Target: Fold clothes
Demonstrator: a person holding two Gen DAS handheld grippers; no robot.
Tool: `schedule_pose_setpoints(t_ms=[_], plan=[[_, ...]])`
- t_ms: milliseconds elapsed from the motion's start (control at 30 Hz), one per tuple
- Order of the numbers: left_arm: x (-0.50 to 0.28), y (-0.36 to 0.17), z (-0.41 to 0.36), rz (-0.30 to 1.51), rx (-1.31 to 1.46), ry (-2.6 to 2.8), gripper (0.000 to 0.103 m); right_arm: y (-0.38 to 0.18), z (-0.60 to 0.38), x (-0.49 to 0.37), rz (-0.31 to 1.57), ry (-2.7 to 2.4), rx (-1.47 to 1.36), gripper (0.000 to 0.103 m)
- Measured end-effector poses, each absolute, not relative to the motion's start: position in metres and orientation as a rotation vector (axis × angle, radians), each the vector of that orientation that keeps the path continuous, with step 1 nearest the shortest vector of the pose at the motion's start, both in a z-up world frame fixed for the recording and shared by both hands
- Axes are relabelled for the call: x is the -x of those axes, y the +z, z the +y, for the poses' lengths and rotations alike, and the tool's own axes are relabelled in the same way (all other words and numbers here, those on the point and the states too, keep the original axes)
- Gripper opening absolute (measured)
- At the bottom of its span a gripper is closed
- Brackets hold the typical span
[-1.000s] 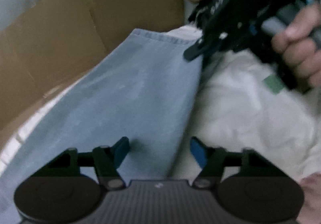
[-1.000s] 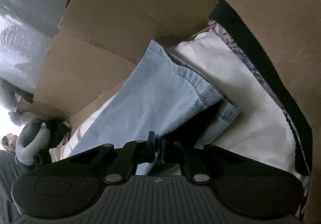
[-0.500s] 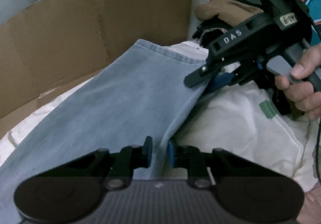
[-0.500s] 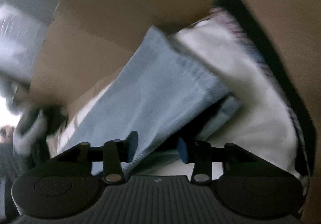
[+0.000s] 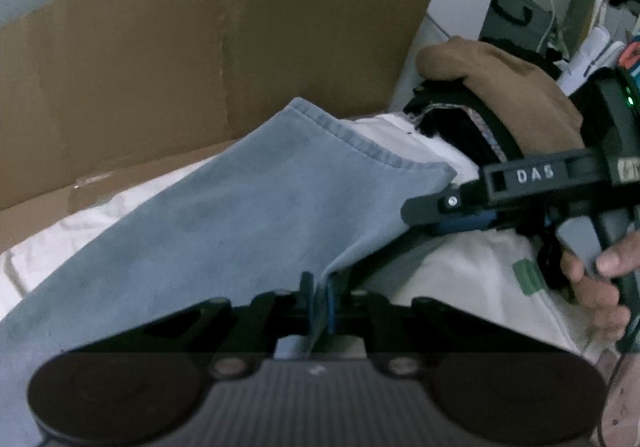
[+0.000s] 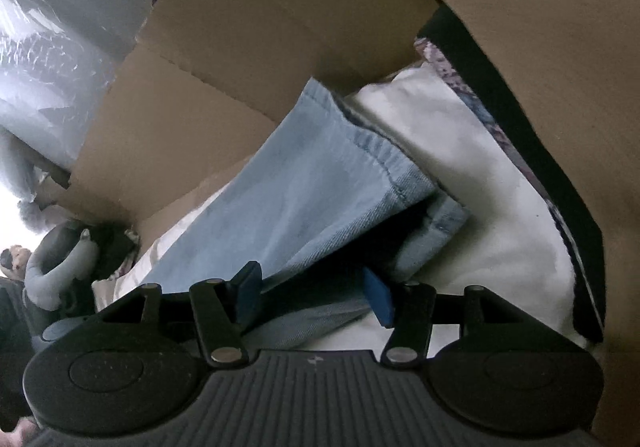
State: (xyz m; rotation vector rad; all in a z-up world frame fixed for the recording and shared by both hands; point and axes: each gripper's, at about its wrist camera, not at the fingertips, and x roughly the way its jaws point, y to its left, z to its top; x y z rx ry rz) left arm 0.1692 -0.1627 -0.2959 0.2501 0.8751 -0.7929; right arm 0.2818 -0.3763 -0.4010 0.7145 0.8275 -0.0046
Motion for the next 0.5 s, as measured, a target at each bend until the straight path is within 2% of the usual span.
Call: schedule_pose_setpoints(t_ms=[500], plan=[[-0.171, -0.303, -0.156, 0.931, -0.142, -0.801, 0.004, -0.410, -0.354, -0.295, 0.940, 0.052, -0.616, 0.063]])
